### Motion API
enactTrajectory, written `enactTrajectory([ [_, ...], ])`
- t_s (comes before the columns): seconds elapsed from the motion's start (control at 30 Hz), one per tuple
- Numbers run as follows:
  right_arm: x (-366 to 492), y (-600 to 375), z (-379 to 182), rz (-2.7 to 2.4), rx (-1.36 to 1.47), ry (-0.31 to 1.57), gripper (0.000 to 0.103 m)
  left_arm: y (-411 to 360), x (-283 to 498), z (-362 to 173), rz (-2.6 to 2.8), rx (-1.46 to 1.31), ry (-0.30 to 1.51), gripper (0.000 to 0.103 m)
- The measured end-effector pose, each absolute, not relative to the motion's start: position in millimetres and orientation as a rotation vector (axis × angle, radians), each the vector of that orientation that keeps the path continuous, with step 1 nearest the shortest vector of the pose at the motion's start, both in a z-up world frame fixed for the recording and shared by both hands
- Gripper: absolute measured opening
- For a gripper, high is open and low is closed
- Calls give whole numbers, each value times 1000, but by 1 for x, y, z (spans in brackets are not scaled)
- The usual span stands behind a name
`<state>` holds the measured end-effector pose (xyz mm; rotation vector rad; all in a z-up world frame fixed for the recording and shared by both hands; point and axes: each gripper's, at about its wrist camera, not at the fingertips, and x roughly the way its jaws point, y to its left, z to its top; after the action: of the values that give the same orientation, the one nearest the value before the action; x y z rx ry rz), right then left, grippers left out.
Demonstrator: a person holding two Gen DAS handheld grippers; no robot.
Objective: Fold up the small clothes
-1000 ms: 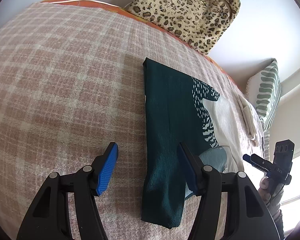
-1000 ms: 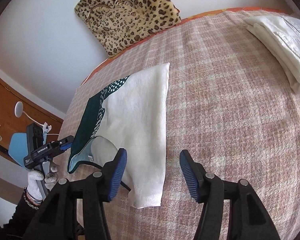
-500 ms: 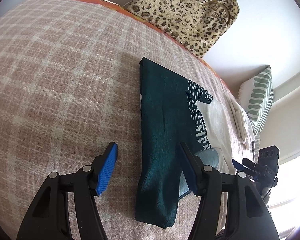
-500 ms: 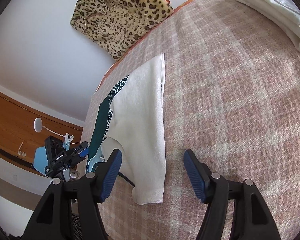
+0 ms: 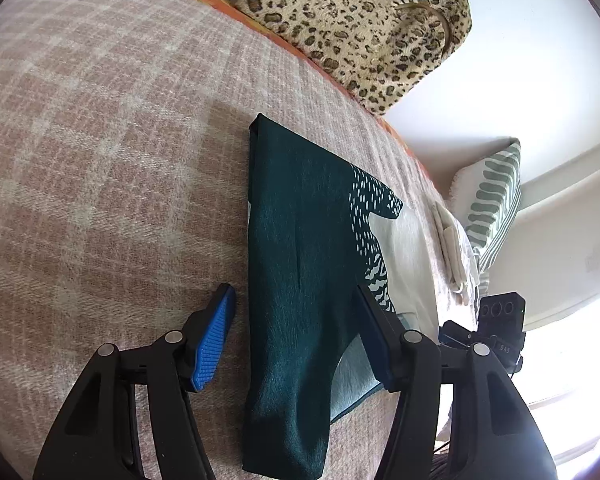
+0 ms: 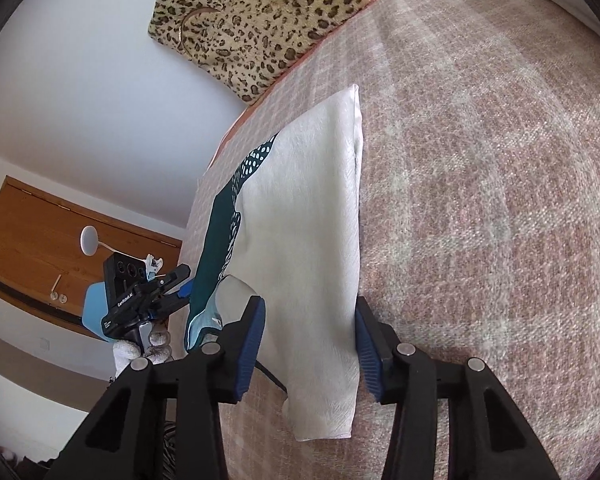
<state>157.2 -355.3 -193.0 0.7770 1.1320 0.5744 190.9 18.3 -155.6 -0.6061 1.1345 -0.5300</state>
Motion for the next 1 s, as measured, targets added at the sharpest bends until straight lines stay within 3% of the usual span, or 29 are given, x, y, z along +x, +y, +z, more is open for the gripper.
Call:
enactTrajectory([
  [0.17, 167, -346, -200, 587, 792, 1145, 27, 13, 198, -158, -541, -623, 1135, 54],
  [0.3, 173, -334, -200, 605, 781, 1152, 27, 8, 206, -158, -556, -634, 1140, 53],
  [0.43, 176, -327, -200, 603, 781, 1148, 27, 6, 212, -162, -557, -664, 1150, 42],
  [0.63, 174, -322, -199, 584, 770, 1147, 25, -8, 214, -159, -534, -600, 1143, 37],
  [0.77, 174, -315, -195, 550, 728, 1150, 20, -17, 213, -161, -501, -541, 1159, 13],
  [0.83, 173, -311, -191, 527, 691, 1150, 18, -19, 212, -162, -478, -514, 1154, 7],
  [1.0, 170, -300, -182, 471, 586, 1149, 8, -29, 205, -155, -437, -427, 1125, 6],
])
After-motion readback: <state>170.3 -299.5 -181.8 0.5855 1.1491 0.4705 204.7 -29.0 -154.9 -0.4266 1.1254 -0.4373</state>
